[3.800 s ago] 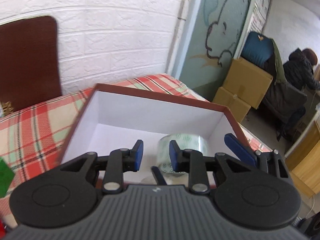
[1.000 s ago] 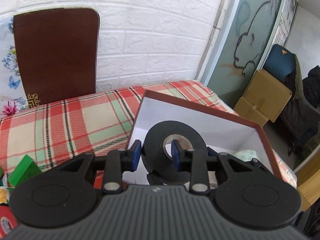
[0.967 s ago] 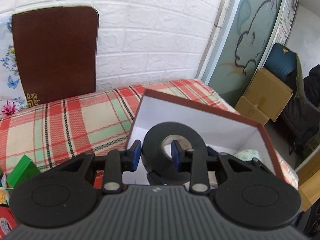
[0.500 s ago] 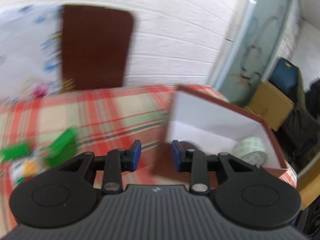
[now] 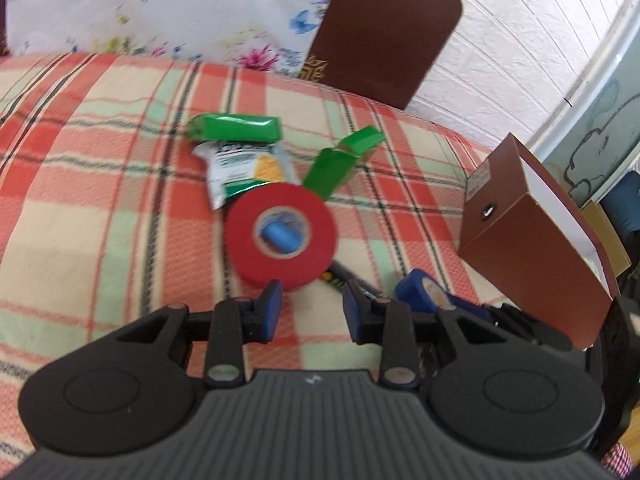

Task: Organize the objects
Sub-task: 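Grasp the blue tape roll with the left gripper, then place the blue tape roll into the brown box and release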

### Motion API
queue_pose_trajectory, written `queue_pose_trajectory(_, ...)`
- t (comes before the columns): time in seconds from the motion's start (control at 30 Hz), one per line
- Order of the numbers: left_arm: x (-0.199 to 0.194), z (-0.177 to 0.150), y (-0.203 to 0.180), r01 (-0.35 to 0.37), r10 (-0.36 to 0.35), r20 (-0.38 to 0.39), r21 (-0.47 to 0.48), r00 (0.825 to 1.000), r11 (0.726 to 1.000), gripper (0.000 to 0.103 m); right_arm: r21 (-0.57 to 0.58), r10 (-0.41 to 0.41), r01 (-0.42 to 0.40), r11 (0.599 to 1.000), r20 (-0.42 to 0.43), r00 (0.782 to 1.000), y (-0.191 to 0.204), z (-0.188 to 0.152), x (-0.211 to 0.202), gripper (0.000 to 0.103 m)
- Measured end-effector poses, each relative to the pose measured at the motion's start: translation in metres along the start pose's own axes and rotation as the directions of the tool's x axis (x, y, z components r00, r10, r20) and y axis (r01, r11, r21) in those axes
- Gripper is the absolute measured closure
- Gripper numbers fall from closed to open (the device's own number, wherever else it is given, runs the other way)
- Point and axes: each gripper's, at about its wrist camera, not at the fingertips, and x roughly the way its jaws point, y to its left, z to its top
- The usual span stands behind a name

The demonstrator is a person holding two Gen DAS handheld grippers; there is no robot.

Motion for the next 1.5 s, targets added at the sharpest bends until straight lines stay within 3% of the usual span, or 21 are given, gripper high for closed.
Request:
queue_pose_trajectory(0.13, -0.012, 0.000, 0.018, 0.014, -0.013, 0.029, -0.028, 0.999, 1.000, 0.068, -0.002, 0.072, -0.072, 0.997, 0.054, 0.996, 0.015, 0.003, -0.014, 0.045)
queue_pose_trajectory(0.27, -0.020, -0.002, 0.032, 0.016, -0.014, 0.038, -0.058, 0.999, 0.998, 0.068, -0.217, 0.111, -0.093, 0.972, 0.072, 0.991, 0.067, 0.000, -0.010, 0.046)
queue_pose_trajectory(0.37, -0.022, -0.006, 0.041, -0.005, 0.007, 0.026, -0.074, 1.000, 0.997, 0.068, -0.275, 0.125, -0.107, 0.955, 0.048, 0.991, 0.092, -0.003, -0.006, 0.046)
queue_pose_trajectory(0.53, -0.023, -0.008, 0.056, 0.021, -0.020, 0.009, -0.122, 1.000, 0.992, 0.069, -0.291, 0.106, -0.102, 0.951, -0.005, 0.994, 0.100, -0.009, 0.006, 0.045)
queue_pose_trajectory(0.73, -0.016, -0.006, 0.042, 0.045, -0.046, -0.014, -0.086, 0.999, 0.995, 0.069, -0.275, 0.100, -0.098, 0.956, -0.008, 0.995, 0.097, -0.009, 0.009, 0.038)
queue_pose_trajectory(0.83, -0.006, -0.012, 0.034, 0.041, -0.045, -0.069, -0.062, 0.997, 0.997, 0.069, -0.265, 0.100, -0.099, 0.959, -0.010, 0.995, 0.097, -0.011, 0.008, 0.037)
queue_pose_trajectory(0.93, -0.002, -0.018, 0.033, 0.014, -0.019, -0.085, -0.051, 0.996, 0.999, 0.077, -0.253, 0.116, -0.114, 0.961, -0.010, 0.993, 0.094, -0.013, 0.006, 0.049)
queue_pose_trajectory(1.03, -0.006, -0.012, 0.031, 0.027, -0.034, -0.091, -0.085, 0.995, 0.996, 0.078, -0.248, 0.113, -0.104, 0.963, 0.020, 0.993, 0.092, -0.012, 0.000, 0.049)
queue_pose_trajectory(1.13, -0.014, 0.006, 0.008, 0.050, -0.052, -0.056, -0.041, 0.997, 0.998, 0.078, -0.253, 0.088, -0.060, 0.966, 0.097, 0.991, 0.086, -0.006, -0.012, 0.049)
queue_pose_trajectory(1.23, -0.013, 0.033, -0.032, 0.073, -0.071, -0.023, 0.062, 0.997, 0.995, 0.078, -0.279, 0.021, 0.038, 0.960, 0.205, 0.979, 0.074, 0.009, -0.030, 0.049)
queue_pose_trajectory(1.37, -0.004, 0.063, -0.099, 0.117, -0.123, 0.015, 0.214, 0.992, 0.970, 0.078, -0.235, -0.085, 0.166, 0.958, 0.323, 0.943, 0.035, 0.037, -0.052, 0.049)
queue_pose_trajectory(1.5, 0.021, 0.078, -0.157, 0.183, -0.190, -0.004, 0.299, 0.982, 0.937, 0.077, -0.129, -0.183, 0.247, 0.961, 0.376, 0.909, -0.018, 0.057, -0.072, 0.049)
